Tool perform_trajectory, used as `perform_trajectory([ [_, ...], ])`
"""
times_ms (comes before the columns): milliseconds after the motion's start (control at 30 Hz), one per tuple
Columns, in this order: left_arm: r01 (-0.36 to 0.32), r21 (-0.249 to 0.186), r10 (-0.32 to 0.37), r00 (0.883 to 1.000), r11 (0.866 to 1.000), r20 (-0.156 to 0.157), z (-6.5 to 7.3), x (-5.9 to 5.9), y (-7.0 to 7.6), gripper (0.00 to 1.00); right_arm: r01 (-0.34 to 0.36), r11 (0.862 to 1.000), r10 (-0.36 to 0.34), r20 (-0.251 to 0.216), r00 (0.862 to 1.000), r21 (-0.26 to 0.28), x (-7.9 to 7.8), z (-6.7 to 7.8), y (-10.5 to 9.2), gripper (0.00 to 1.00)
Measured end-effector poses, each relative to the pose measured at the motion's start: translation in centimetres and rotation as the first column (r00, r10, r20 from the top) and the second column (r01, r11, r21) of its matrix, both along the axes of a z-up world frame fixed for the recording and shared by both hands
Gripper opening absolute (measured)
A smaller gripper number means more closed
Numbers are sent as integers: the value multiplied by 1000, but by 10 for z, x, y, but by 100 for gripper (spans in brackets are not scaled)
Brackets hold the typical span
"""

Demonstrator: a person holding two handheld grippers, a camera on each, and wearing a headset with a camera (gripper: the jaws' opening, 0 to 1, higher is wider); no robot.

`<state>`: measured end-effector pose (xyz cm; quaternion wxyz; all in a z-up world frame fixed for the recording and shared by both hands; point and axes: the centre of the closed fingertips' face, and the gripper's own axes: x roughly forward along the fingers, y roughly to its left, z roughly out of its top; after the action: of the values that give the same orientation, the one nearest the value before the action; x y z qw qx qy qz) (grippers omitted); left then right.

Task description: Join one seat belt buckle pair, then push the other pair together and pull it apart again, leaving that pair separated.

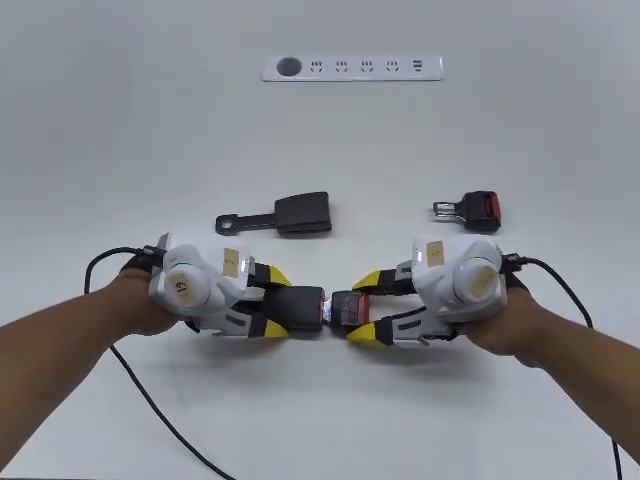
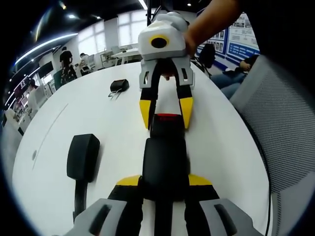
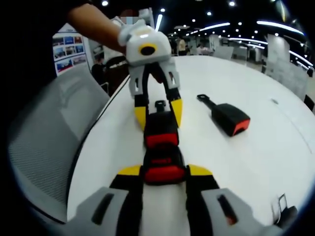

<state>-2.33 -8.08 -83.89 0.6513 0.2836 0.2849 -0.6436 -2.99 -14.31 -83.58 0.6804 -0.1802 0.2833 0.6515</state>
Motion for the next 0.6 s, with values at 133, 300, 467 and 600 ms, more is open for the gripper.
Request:
perform_trajectory([
  [133, 4, -11, -4, 1000, 1000, -1, 1, 0, 0, 33, 3, 1000, -3, 10, 1000, 11, 0, 1, 0, 31],
  [300, 3, -27, -3, 1000, 1000, -5, 3, -1, -1, 33, 16, 999, -16, 14, 1000, 30, 0, 2, 0, 31],
  [467, 2, -38, -2, 1000, 999, -9, 4, -1, -1, 33, 29, 998, -30, 17, 999, 47, 0, 3, 0, 31],
  [600, -2, -45, 2, 1000, 999, -11, 5, -1, -1, 33, 38, 998, -39, 13, 999, 57, 0, 3, 0, 31],
])
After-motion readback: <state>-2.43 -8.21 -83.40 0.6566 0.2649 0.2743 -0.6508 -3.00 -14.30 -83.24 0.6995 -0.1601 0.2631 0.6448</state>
